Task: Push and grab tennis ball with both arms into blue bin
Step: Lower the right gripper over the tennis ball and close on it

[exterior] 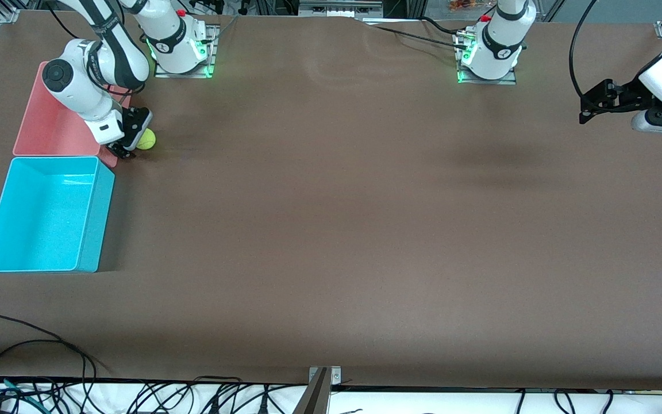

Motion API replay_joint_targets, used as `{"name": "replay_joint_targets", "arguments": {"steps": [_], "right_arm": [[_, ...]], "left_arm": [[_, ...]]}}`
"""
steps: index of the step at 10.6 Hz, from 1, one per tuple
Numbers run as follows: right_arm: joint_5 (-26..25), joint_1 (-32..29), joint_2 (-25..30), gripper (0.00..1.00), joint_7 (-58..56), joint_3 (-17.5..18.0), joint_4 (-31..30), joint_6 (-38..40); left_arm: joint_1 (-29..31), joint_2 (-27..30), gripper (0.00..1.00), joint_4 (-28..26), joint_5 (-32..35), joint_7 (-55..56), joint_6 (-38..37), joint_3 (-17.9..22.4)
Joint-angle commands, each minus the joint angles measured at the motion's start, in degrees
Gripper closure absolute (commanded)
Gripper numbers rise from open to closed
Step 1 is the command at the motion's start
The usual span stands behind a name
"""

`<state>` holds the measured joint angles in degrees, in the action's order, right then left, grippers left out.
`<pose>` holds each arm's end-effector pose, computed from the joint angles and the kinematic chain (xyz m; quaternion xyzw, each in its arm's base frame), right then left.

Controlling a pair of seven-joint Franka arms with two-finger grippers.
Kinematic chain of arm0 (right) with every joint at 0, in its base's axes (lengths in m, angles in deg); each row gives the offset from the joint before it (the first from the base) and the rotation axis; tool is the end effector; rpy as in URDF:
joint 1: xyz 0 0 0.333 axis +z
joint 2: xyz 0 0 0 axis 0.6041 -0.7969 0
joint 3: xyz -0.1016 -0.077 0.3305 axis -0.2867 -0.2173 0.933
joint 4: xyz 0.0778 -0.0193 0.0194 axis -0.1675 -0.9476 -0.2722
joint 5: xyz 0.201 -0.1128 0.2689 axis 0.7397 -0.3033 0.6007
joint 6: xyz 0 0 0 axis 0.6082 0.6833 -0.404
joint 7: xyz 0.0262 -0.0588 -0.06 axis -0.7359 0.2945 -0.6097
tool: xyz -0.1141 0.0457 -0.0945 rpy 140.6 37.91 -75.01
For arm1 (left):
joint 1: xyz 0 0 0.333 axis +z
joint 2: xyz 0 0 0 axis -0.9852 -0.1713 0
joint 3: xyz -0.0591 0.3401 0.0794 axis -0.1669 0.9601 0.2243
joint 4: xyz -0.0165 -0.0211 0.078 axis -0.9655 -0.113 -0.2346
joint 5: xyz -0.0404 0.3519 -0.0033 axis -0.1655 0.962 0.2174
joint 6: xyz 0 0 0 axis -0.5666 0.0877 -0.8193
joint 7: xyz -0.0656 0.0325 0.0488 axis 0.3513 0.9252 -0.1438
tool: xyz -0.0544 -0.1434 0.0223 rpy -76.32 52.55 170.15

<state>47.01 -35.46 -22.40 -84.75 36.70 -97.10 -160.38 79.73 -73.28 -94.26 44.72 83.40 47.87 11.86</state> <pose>0.3396 -0.0632 0.2181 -0.8260 -0.5630 0.0251 0.0087 0.4763 -0.0169 0.6113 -0.9972 0.0562 0.0473 0.0140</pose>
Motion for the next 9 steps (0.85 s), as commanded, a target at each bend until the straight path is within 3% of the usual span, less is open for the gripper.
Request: {"name": "replay_joint_targets", "arguments": {"steps": [1,9], "right_arm": [[-1.1,0.1,1.7,0.0,2.7,0.5,-3.1,-0.7],[-0.1,0.1,4.6,0.0,3.1,0.8,-1.7,7.1]], "left_arm": [[-0.3,-0.7,0.0,1.9,0.6,0.4,-1.4,-0.1],[-0.3,-0.7,0.0,1.9,0.6,0.4,-1.4,-0.1]]}}
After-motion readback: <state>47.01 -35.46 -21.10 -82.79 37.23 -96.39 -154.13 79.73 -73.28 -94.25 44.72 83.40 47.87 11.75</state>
